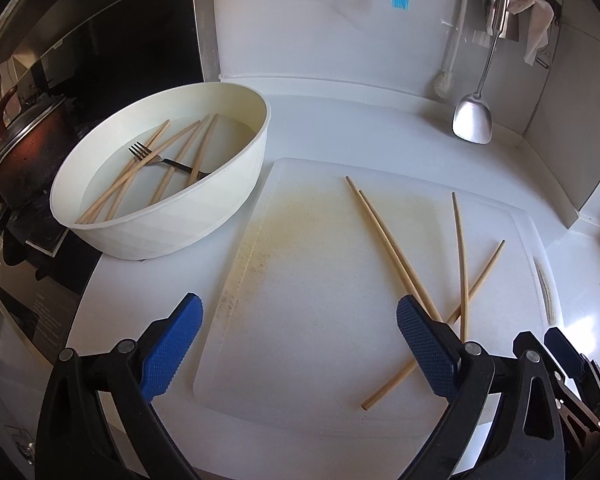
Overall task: Organize utensils
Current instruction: 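Move both open tools back over the cutting board, then lower the open right tool onto a chopstick on the board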
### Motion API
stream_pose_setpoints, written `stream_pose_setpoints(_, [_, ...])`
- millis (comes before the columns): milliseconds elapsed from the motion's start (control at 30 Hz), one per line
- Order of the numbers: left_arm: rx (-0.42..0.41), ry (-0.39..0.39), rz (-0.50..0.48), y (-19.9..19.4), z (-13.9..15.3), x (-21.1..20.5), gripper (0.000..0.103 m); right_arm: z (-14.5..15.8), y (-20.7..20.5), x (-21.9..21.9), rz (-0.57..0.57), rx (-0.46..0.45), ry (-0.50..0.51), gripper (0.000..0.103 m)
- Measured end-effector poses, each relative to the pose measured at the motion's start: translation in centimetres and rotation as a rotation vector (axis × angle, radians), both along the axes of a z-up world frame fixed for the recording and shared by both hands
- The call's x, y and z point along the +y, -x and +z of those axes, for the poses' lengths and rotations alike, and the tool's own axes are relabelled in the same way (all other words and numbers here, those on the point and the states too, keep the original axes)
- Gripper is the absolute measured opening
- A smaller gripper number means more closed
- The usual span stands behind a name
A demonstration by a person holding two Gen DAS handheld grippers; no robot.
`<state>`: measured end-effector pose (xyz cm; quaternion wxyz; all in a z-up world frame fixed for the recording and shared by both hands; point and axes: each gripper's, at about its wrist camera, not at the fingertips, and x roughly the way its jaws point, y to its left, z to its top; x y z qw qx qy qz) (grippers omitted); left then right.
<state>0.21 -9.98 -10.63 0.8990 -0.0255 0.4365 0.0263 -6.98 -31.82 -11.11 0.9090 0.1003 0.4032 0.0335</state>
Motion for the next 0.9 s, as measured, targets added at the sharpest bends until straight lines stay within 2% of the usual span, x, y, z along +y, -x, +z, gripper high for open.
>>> stream_pose_setpoints(67, [0.007,0.002,0.013,-0.2,-0.6,0.3,0.096,-0.4,-0.4,0.4,-0.008,-0.002,0.014,0.058])
stream_pose_setpoints(200, [-0.045,0.018,0.041,0.0,-1.2,0.8,0.096,-1.3,-1.1,1.0,0.008,-0.015,0.035,0.058])
stream_pose_setpoints(367, [-0.066,0.032,0.058,0.1,-2.0,1.2,0.096,-2.1,-1.7,2.1,0.042,-0.022,0.076,0.058])
stream_pose_setpoints(733, [-0.041,0.059,0.078,0.0,-2.8,1.6,0.096,-3.1,-2.1,3.8,0.080,0.001,0.181,0.058])
stream_pose_setpoints(900, [-0.033,0.067,0.068,-0.3,-2.8,0.9,0.096,-3.6,-2.3,3.9,0.088,0.021,0.197,0.057])
